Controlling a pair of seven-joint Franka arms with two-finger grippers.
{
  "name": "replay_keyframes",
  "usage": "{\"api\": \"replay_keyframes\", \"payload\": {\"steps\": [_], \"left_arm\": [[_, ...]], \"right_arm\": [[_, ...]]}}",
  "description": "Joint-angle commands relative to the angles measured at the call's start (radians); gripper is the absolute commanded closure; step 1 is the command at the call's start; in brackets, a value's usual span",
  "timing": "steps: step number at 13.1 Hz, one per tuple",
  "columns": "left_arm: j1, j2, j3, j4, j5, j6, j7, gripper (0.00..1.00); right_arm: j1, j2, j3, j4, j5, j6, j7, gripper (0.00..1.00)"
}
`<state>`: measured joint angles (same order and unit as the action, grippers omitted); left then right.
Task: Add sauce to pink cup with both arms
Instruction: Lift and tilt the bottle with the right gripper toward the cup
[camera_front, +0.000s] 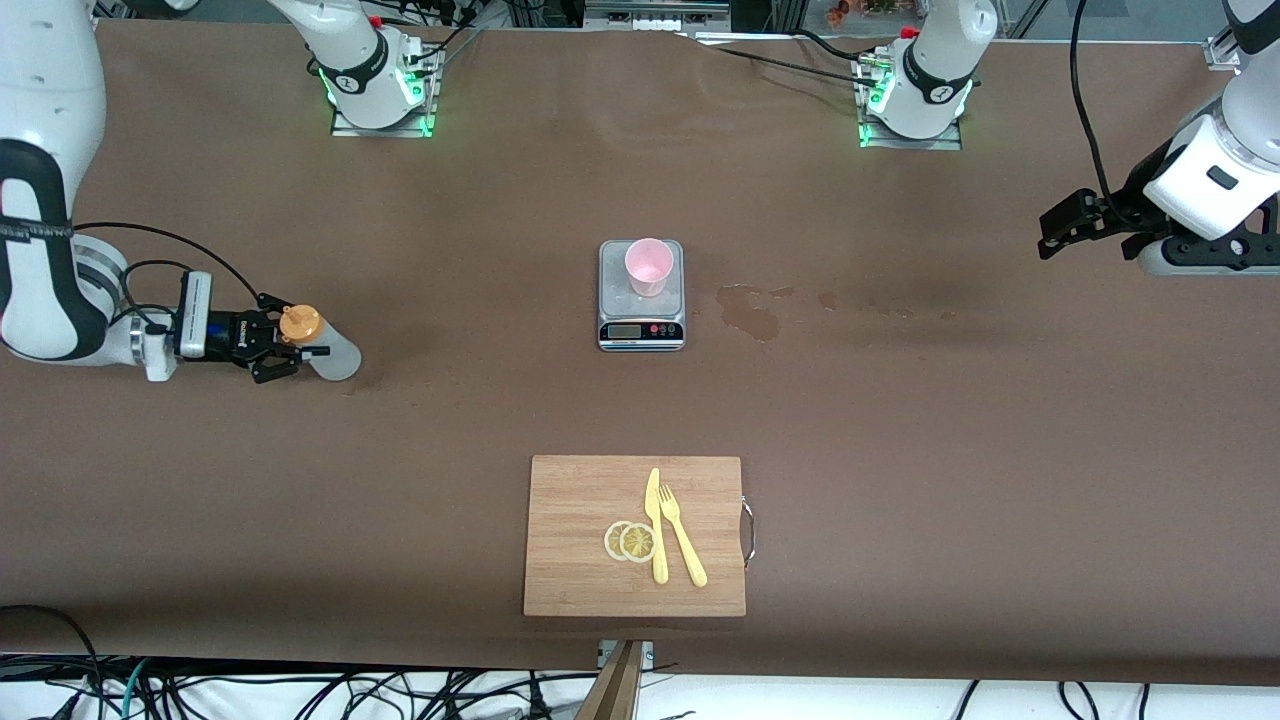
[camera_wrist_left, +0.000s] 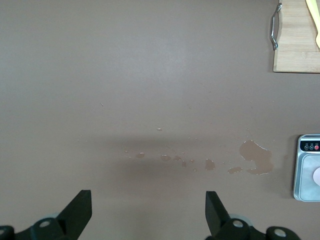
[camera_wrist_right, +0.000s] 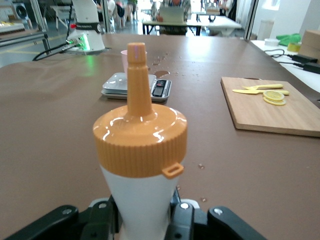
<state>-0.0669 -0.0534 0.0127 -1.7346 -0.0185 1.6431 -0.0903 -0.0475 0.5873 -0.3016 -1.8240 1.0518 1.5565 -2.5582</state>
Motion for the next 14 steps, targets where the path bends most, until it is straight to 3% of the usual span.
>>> {"api": "replay_keyframes", "payload": {"steps": [1,4,6,14], "left_arm": [[-0.005,0.003,0.003,0.006,0.018,-0.003,0.014,0.0],[-0.007,0.003,0.003,0.006,0.018,-0.003,0.014,0.0],[-0.005,0.004,0.003,0.007,0.018,-0.003,0.015,0.0],[-0.005,0.004,0.003,0.006,0.018,-0.003,0.014,0.0]], "right_arm": [[0.085,-0.173,-0.008,-0.034,-0.1,0.092,0.189,1.0],[0.211,-0.259,-0.011,-0.031,-0.211,0.198,0.428,1.0],[0.276,-0.297,-0.01,-0.017,-0.338,0.25,0.605,1.0],[0.543,-0.369,-0.01,-0.003,-0.679,0.306,1.074,1.0]]}}
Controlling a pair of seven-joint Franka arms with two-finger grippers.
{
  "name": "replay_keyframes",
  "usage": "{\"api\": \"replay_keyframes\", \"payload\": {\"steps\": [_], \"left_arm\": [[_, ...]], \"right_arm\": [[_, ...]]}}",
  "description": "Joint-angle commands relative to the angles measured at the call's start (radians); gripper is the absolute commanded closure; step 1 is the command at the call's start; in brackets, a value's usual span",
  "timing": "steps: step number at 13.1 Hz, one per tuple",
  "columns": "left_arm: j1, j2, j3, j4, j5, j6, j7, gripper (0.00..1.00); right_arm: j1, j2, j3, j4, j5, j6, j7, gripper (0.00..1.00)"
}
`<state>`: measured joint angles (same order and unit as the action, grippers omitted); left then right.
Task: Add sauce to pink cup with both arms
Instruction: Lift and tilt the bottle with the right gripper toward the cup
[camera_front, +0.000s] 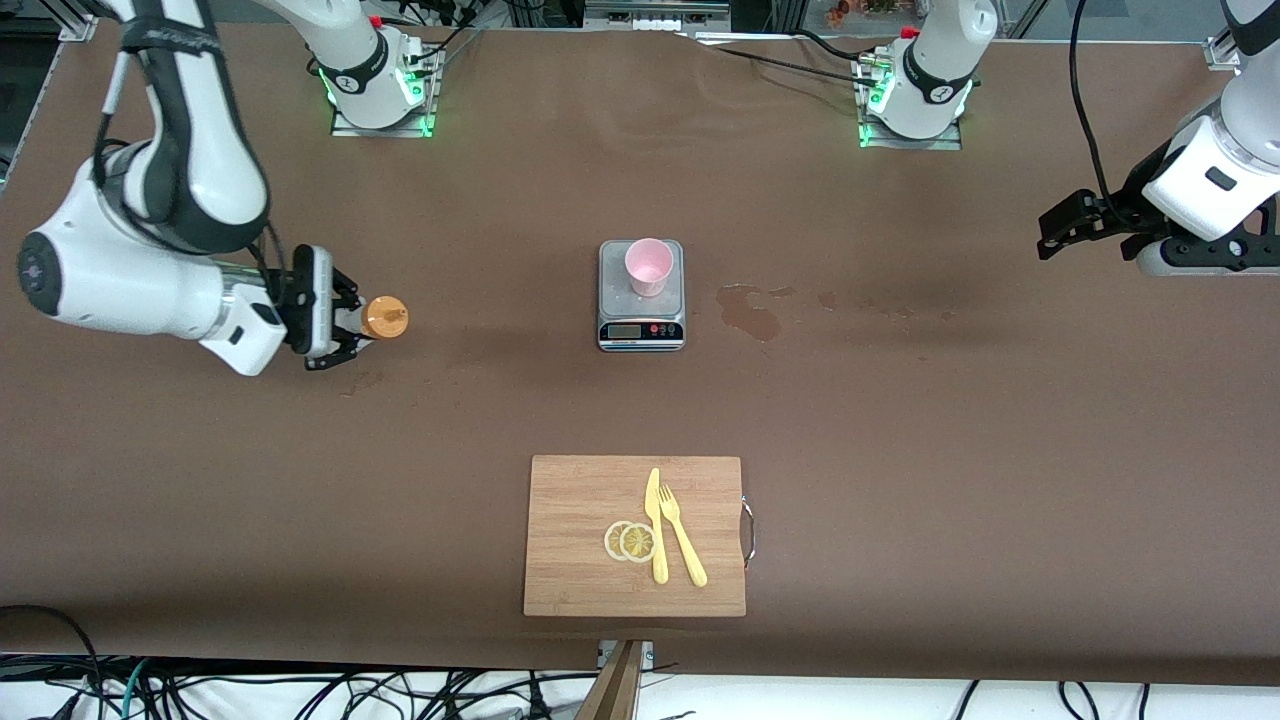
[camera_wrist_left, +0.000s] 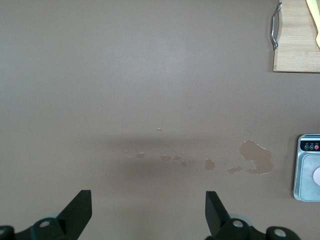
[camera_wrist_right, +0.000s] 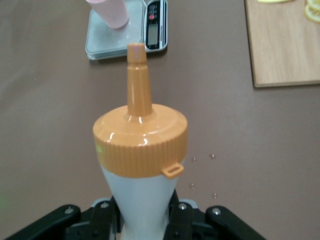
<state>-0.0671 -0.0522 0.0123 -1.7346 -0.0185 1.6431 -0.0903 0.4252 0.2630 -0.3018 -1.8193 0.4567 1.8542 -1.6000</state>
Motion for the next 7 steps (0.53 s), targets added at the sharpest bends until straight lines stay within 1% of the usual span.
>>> {"api": "replay_keyframes", "payload": {"steps": [1,4,7], "left_arm": [[-0.005,0.003,0.003,0.007,0.018,-0.003,0.014,0.0],[-0.005,0.003,0.003,0.007,0.018,-0.003,0.014,0.0],[-0.005,0.003,0.003,0.007,0.018,-0.003,0.015,0.0]], "right_arm": [[0.11,-0.05,-0.01,-0.008,-0.126,0.019,0.179,1.0],[0.223,-0.054,-0.007,-0.006,-0.242,0.025,0.381,1.0],[0.329,-0.05,-0.007,-0.006,-0.321,0.023,0.558,1.0]]}}
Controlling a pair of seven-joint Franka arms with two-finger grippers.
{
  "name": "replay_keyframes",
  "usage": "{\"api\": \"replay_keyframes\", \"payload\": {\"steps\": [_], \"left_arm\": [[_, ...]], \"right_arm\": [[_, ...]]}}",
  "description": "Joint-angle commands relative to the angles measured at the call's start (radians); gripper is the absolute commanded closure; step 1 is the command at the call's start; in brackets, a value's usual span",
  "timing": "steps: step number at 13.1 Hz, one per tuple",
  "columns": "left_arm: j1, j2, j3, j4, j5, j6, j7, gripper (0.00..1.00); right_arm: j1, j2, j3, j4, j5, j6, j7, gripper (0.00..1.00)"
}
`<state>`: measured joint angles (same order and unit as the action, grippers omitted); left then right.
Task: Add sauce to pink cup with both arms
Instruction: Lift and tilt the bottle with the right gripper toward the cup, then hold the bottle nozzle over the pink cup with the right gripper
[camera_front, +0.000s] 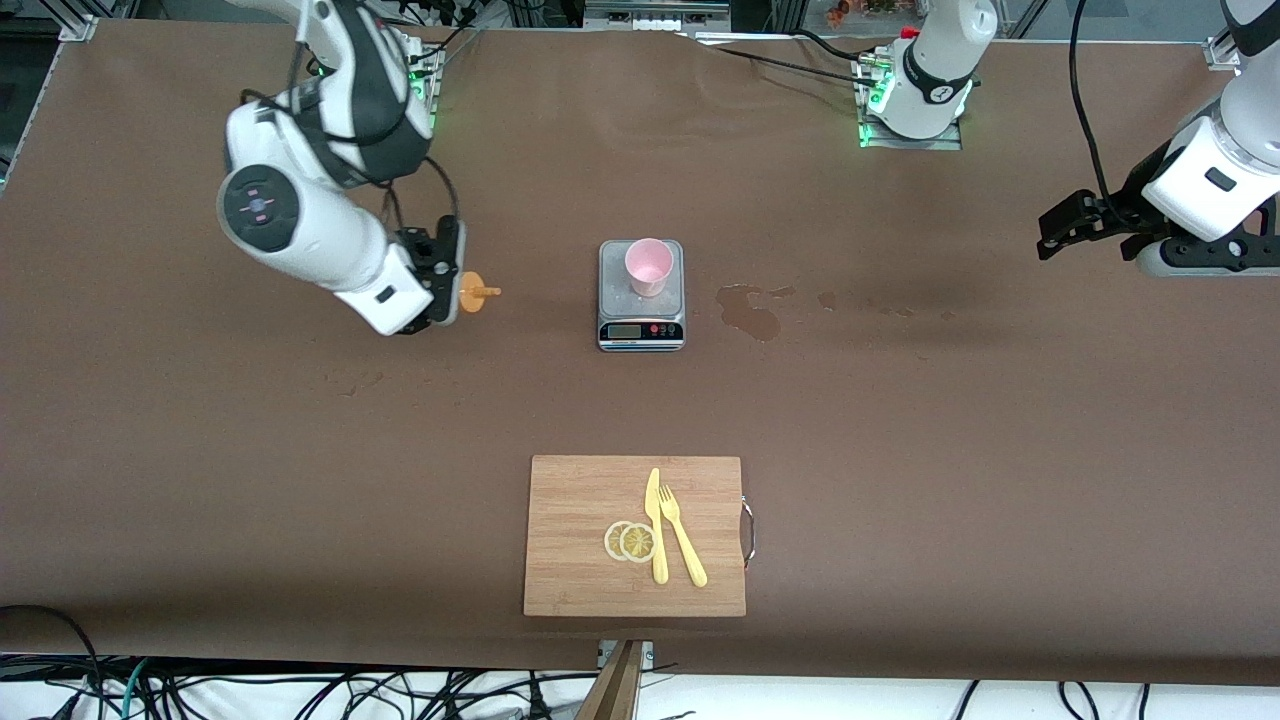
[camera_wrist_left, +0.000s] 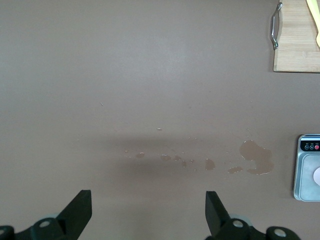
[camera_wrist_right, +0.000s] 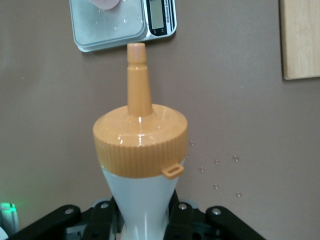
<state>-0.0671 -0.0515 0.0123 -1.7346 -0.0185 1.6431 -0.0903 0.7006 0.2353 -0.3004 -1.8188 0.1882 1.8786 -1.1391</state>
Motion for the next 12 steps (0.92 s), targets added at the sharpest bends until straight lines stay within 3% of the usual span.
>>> {"api": "replay_keyframes", "payload": {"steps": [1,6,12], "left_arm": [[-0.003,0.001,0.005,0.007,0.018,-0.003,0.015,0.0],[-0.003,0.001,0.005,0.007,0.017,-0.003,0.014,0.0],[-0.002,0.002,0.006,0.007,0.017,-0.003,0.014,0.0]], "right_arm": [[0.094,-0.021,-0.008,-0.007,-0.085,-0.007,0.164,1.0],[0.242,0.021,0.0,0.004,-0.197,-0.061,0.456,1.0],[0.339,0.093,0.001,0.107,-0.25,-0.197,0.605,1.0]]}}
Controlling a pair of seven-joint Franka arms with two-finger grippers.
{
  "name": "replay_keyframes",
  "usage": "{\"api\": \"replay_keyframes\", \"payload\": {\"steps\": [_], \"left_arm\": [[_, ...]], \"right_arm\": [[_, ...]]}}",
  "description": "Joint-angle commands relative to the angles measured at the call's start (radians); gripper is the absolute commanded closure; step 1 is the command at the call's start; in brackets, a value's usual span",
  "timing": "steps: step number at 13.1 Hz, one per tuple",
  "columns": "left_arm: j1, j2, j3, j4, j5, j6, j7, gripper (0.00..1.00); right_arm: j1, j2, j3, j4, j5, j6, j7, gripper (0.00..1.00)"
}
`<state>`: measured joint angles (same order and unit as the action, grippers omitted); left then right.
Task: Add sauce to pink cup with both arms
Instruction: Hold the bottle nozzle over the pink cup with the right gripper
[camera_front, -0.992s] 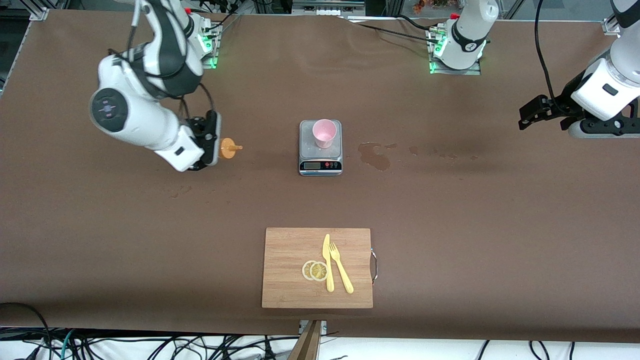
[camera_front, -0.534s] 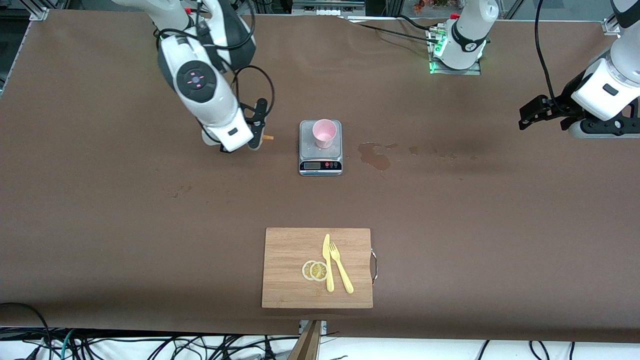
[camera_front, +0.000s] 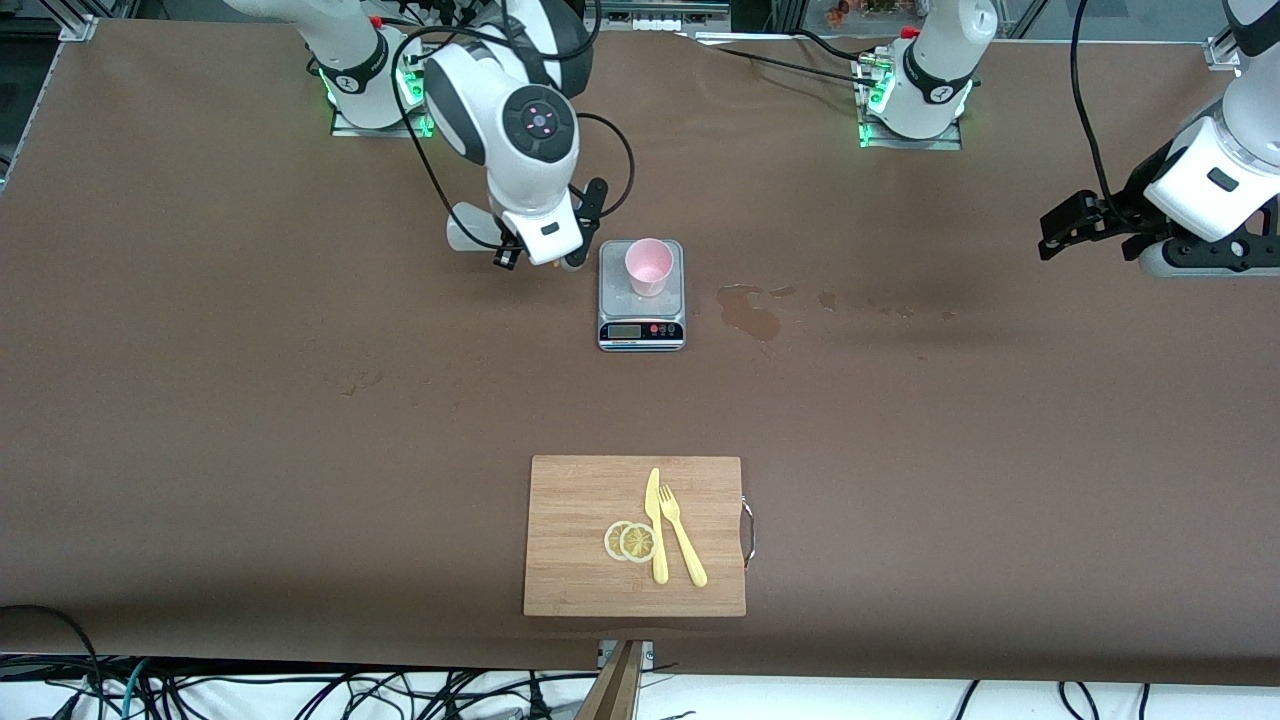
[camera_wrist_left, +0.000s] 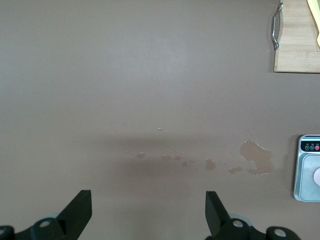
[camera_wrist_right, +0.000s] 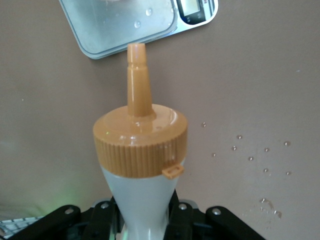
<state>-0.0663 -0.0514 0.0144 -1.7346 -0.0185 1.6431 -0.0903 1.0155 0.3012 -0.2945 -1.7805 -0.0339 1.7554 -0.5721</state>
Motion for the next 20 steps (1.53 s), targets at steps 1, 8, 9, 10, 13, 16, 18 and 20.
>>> {"api": "replay_keyframes", "payload": {"steps": [1,8,9,10,13,16,18,20], "left_arm": [[-0.003,0.002,0.006,0.007,0.017,-0.003,0.014,0.0],[-0.004,0.002,0.004,0.007,0.017,-0.011,0.012,0.0],[-0.004,0.002,0.004,0.006,0.018,-0.011,0.012,0.0],[-0.004,0.002,0.002,0.007,0.018,-0.011,0.012,0.0],[-0.004,0.004,0.002,0.006,0.018,-0.011,0.012,0.0],[-0.004,0.004,0.002,0.006,0.018,-0.011,0.012,0.0],[-0.003,0.002,0.007,0.007,0.017,-0.012,0.012,0.0],[-0.003,0.002,0.007,0.007,0.018,-0.028,0.012,0.0]], "right_arm": [[0.035,0.044,-0.006,0.09,-0.029,-0.094,0.049,1.0],[0.129,0.145,-0.006,0.176,-0.047,-0.182,0.139,1.0],[0.135,0.153,-0.006,0.176,-0.047,-0.183,0.141,1.0],[0.143,0.162,-0.006,0.176,-0.052,-0.189,0.173,1.0],[0.163,0.211,-0.005,0.231,-0.055,-0.233,0.195,1.0],[0.161,0.239,-0.005,0.282,-0.055,-0.283,0.193,1.0],[0.161,0.246,-0.006,0.286,-0.055,-0.29,0.192,1.0],[0.157,0.278,-0.006,0.335,-0.052,-0.316,0.192,1.0]]}}
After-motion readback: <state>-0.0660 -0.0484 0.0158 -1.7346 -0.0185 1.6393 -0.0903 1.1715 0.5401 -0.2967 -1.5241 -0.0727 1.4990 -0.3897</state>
